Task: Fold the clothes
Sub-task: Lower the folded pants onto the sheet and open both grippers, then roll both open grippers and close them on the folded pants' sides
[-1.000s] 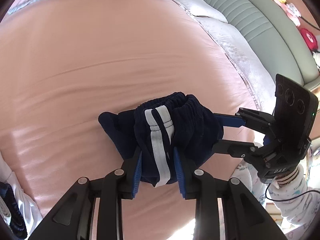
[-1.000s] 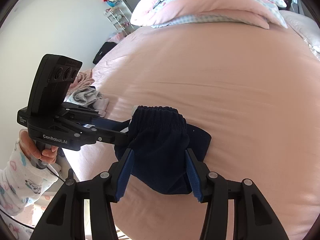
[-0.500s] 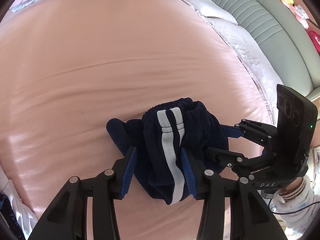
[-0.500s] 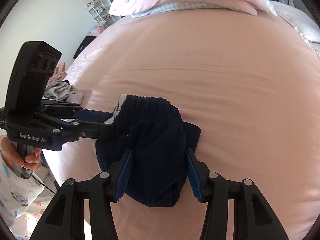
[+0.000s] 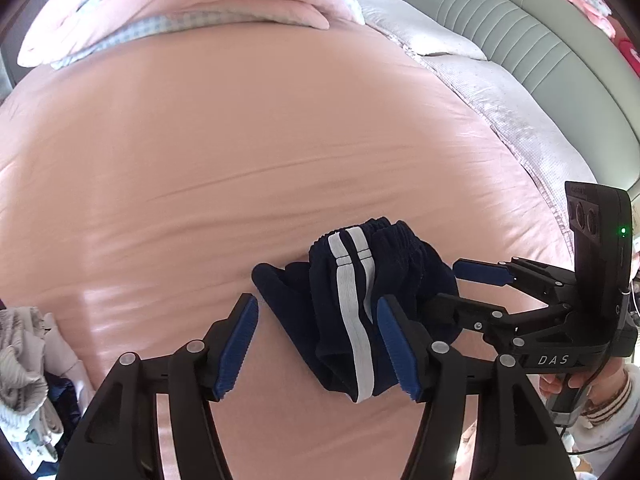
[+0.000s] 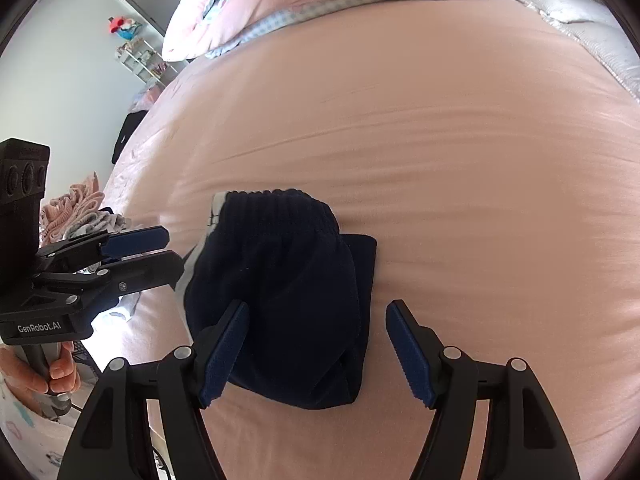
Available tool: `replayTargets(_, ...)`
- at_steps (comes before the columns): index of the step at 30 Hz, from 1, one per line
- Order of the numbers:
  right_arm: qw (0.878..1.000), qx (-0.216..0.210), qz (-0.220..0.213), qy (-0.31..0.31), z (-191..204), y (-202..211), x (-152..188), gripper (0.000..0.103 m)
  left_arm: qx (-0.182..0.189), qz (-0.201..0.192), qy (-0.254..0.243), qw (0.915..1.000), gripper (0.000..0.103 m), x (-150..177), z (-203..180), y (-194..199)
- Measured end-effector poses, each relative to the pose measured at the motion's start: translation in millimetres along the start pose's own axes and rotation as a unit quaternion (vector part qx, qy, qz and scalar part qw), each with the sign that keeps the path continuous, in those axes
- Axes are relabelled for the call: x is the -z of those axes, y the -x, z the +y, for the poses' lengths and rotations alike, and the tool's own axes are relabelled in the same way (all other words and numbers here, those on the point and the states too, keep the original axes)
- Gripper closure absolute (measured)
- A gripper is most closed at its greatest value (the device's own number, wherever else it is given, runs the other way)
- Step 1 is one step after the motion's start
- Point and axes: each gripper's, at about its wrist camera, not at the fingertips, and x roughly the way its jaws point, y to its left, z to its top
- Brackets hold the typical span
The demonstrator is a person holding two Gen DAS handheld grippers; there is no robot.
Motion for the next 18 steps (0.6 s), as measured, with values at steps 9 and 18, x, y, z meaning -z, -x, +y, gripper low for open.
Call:
replayTargets(9,0.999,-0.016,-0.030,-0.011,12,32,10,0.030,0.088,-0.028,0.110,0.9897,0.009,32,8,10)
replayTargets(18,0.993,-0.048,-0.016,-0.106,-18,24,41,0.030,0.150,-0.016,0.222,0.9634,0.003,81,29,-13)
